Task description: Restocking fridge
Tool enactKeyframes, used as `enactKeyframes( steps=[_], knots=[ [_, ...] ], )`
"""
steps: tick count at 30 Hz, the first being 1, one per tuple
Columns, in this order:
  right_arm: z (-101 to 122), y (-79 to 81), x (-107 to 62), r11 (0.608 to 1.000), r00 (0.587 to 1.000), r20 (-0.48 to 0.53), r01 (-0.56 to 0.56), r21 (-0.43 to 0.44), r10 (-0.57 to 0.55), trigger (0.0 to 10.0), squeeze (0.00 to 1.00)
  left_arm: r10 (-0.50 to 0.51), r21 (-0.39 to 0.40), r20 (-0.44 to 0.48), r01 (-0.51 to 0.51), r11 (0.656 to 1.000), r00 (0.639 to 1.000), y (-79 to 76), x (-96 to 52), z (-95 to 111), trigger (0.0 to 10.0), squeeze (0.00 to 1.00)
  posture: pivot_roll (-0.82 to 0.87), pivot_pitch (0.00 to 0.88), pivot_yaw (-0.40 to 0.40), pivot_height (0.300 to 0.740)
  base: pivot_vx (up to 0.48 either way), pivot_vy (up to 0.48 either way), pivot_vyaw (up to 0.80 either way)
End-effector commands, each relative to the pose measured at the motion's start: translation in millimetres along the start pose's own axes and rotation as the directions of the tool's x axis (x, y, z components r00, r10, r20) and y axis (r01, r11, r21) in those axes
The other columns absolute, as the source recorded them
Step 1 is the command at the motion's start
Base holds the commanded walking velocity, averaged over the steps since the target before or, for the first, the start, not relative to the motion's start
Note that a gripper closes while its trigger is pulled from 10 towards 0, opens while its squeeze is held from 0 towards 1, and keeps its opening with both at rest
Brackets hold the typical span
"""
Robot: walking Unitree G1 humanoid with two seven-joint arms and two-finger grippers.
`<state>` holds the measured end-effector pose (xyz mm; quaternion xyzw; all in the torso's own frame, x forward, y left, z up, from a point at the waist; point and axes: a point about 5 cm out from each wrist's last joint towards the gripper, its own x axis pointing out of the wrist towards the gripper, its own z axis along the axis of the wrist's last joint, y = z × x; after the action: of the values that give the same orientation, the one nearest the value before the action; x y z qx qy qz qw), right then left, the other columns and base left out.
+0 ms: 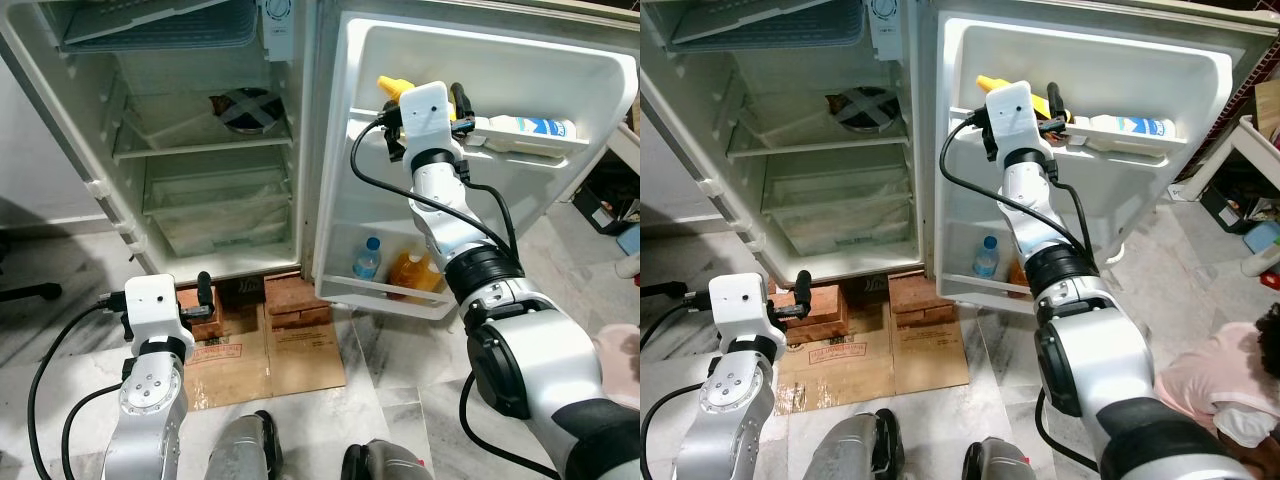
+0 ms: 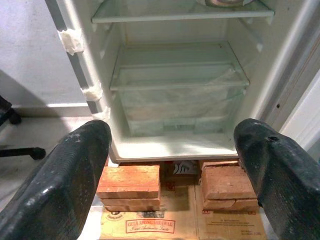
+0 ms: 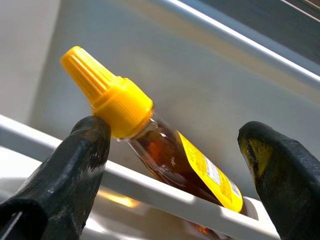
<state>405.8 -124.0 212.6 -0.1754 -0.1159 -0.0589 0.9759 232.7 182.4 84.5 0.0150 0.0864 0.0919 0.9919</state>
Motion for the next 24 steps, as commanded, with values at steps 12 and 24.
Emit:
enactKeyframes(
  steps=[12,24],
  knots=[
    [41,-1.2,-26.2,0.970,0.890,0.399,-0.242,0.002,0.221,10.0,0.00,-0.014,0.000,0.008,0.014,1.000,1.000,-0.4,1.9,2,10.0,0.00,0.12,0.116,-0.038,0.740,0.000,0.000,0.00],
    [-19,-12.9,-89.8,0.970,0.953,0.211,-0.235,0.057,0.218,10.0,0.00,-0.051,-0.024,0.033,0.052,0.998,0.998,-8.6,5.7,8,10.0,0.00,0.09,0.085,-0.031,0.740,0.000,0.000,0.00]
  ],
)
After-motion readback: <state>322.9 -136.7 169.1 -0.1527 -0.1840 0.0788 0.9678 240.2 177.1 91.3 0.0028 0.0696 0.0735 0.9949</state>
